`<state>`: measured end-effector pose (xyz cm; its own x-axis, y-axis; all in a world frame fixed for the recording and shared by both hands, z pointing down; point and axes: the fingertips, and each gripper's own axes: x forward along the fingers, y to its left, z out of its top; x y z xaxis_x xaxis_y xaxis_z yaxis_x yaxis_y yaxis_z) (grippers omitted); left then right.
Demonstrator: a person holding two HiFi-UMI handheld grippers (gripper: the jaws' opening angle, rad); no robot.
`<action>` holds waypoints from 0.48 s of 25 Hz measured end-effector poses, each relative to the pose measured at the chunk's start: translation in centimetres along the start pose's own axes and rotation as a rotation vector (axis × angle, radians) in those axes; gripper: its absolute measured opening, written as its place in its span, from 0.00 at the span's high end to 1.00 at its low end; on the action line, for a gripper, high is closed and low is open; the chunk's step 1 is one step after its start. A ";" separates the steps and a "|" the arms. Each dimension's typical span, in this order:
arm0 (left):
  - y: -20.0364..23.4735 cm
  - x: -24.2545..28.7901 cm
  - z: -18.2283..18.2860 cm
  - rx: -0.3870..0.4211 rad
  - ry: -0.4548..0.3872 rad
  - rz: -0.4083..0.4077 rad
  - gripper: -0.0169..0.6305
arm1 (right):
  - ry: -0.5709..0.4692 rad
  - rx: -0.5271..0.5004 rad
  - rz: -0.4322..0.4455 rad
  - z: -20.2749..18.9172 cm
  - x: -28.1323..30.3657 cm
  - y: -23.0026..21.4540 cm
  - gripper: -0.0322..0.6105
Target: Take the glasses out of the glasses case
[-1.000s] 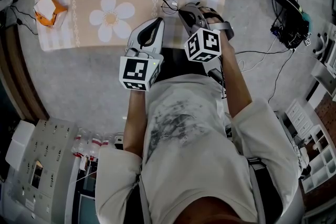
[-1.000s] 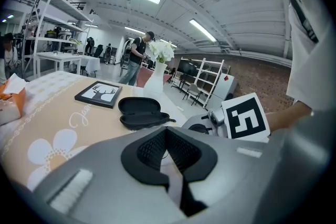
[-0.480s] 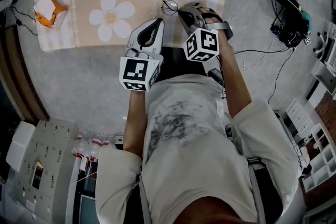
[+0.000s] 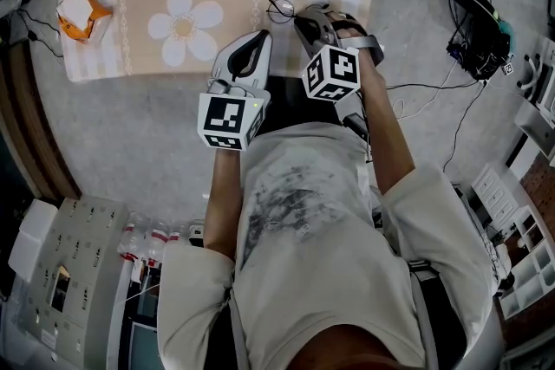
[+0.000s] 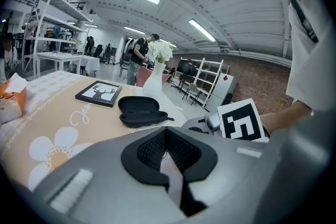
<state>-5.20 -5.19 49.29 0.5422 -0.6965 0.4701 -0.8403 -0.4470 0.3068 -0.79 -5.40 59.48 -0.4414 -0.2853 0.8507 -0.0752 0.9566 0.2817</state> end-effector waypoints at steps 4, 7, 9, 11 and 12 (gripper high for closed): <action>-0.2 -0.1 0.0 0.002 0.001 0.000 0.96 | 0.007 -0.002 0.004 0.0 0.0 0.2 0.83; -0.3 -0.2 0.1 0.002 -0.003 0.002 0.96 | 0.009 -0.003 0.003 0.0 -0.1 0.2 0.80; -0.3 -0.2 0.1 0.002 -0.004 0.003 0.96 | 0.009 -0.004 0.003 -0.1 -0.2 0.2 0.79; -0.3 -0.3 0.1 0.003 -0.005 0.004 0.96 | 0.009 -0.004 0.001 -0.1 -0.3 0.2 0.78; -0.4 -0.3 0.1 0.004 -0.005 0.004 0.96 | 0.009 -0.004 0.000 -0.1 -0.4 0.1 0.78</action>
<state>-5.05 -4.89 48.91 0.5385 -0.7014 0.4670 -0.8426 -0.4460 0.3017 -0.56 -5.17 59.24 -0.4336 -0.2860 0.8545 -0.0716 0.9562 0.2837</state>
